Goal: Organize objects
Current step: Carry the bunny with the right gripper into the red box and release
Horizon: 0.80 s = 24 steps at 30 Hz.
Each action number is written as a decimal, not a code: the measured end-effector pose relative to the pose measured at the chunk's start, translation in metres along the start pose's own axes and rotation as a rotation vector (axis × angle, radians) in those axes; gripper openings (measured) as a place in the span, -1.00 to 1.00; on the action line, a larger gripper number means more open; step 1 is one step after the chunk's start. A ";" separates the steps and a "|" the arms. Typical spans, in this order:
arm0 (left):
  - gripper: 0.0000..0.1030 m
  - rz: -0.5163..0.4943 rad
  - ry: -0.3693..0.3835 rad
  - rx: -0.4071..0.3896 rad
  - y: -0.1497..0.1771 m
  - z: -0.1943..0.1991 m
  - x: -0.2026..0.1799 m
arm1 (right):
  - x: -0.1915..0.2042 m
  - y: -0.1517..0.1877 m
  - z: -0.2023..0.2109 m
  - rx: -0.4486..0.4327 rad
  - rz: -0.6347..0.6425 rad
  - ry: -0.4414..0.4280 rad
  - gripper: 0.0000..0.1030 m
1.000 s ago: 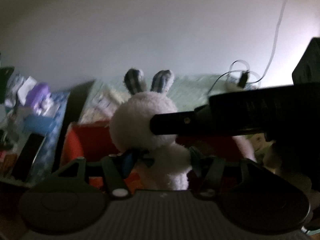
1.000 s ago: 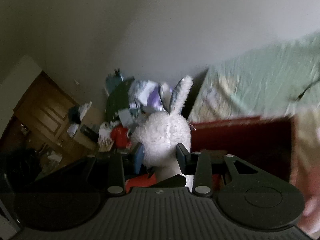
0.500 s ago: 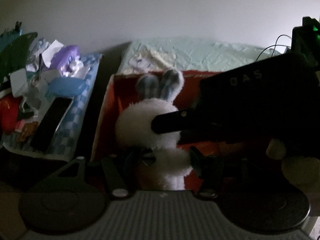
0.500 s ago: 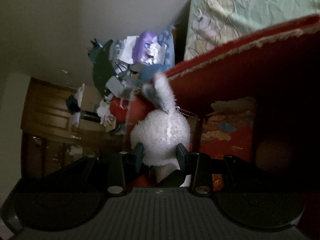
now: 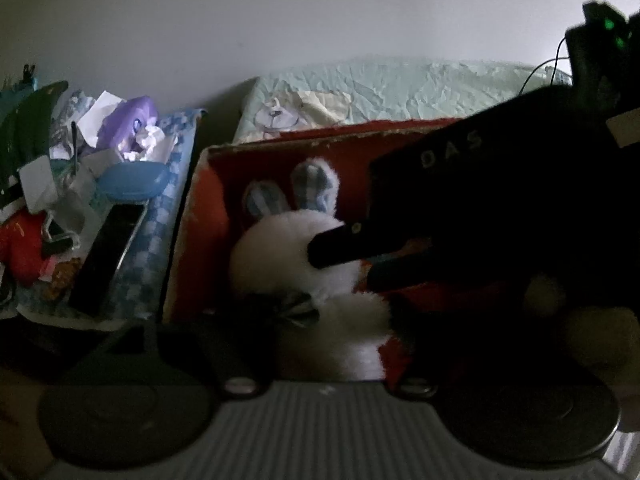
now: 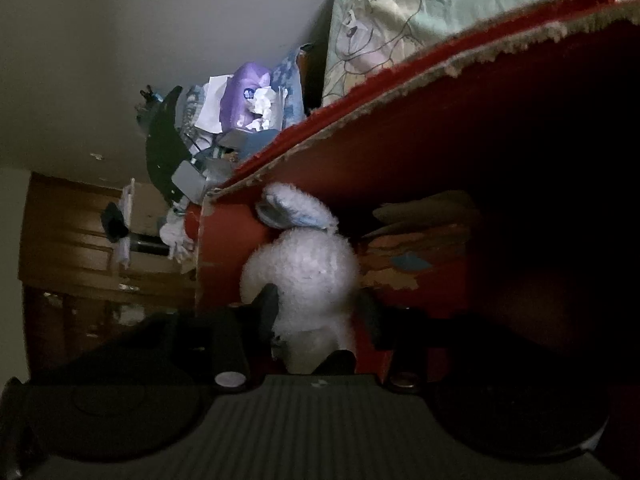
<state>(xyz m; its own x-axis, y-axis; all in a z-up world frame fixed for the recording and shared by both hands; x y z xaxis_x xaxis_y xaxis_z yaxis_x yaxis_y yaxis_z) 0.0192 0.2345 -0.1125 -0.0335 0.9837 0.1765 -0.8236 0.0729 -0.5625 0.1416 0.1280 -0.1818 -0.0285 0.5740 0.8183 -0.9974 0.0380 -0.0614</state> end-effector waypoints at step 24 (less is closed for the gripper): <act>0.41 -0.031 -0.058 0.033 0.002 0.030 -0.017 | 0.010 0.042 0.068 -0.232 0.115 0.033 0.01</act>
<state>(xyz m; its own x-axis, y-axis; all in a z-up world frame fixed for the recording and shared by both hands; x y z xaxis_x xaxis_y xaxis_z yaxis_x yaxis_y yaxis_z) 0.0011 0.2131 -0.0928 -0.0396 0.9698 0.2407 -0.8429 0.0970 -0.5293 0.0951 0.0801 -0.1373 -0.1349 0.6119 0.7793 -0.9458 0.1550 -0.2854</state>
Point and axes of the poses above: each gripper's, at about its wrist camera, not at the fingertips, and z roughly against the way its jaws point, x to its left, y to its underside, the point moved 5 cm from there along -z, roughly the way its jaws point, and after that the axes turned 8 degrees about -z, right-handed, at the moved point
